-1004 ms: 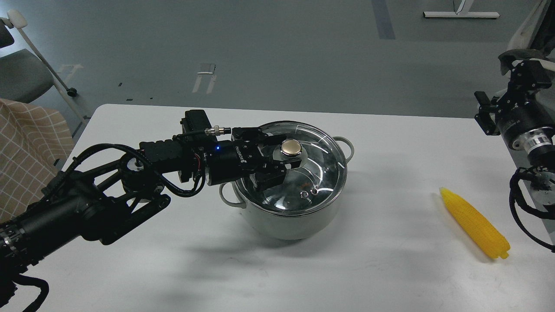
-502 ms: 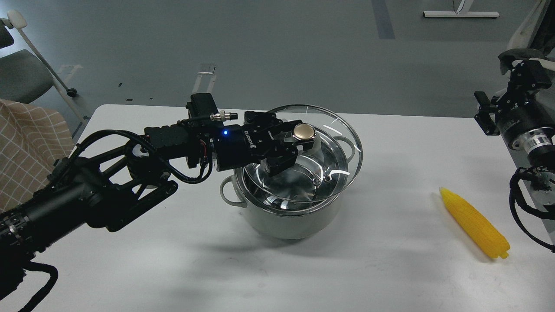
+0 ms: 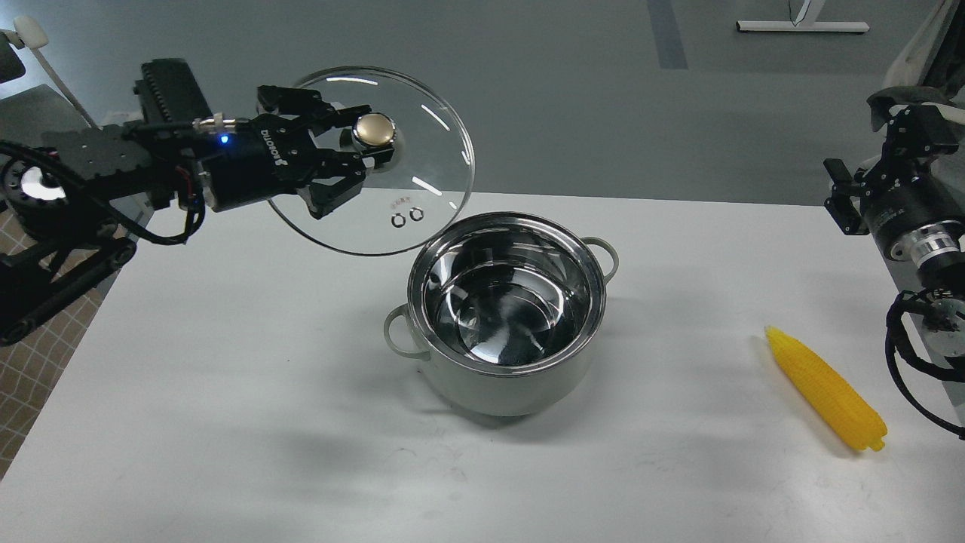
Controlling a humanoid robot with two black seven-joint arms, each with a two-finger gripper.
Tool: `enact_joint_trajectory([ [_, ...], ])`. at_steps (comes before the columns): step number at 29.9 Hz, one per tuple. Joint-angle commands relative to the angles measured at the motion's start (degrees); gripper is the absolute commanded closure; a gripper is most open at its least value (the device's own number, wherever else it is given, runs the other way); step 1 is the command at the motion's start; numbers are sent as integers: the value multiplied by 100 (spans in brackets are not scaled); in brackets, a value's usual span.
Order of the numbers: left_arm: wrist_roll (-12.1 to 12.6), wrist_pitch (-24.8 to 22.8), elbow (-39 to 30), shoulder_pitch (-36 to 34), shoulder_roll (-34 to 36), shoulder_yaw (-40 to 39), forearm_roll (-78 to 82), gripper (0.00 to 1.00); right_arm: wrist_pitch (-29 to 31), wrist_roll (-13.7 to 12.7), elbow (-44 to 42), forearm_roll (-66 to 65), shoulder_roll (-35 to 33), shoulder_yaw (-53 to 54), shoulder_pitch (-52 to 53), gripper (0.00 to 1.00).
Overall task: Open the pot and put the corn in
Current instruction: 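Lift the glass lid off the pot and swing it aside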
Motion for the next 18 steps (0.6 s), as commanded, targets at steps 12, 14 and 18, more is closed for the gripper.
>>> enact_joint_trajectory([
  [12,0,2244,1402,2257,412,2,-1310,100,18,0,1,-9,-3,-9,-44,0],
  [14,0,2260,1596,2433,351,20,-1660,100,18,0,1,-9,14,-9,-61,0],
  [18,0,2260,1764,2584,201,29,-1953,100,18,0,1,-9,41,-9,-61,0],
])
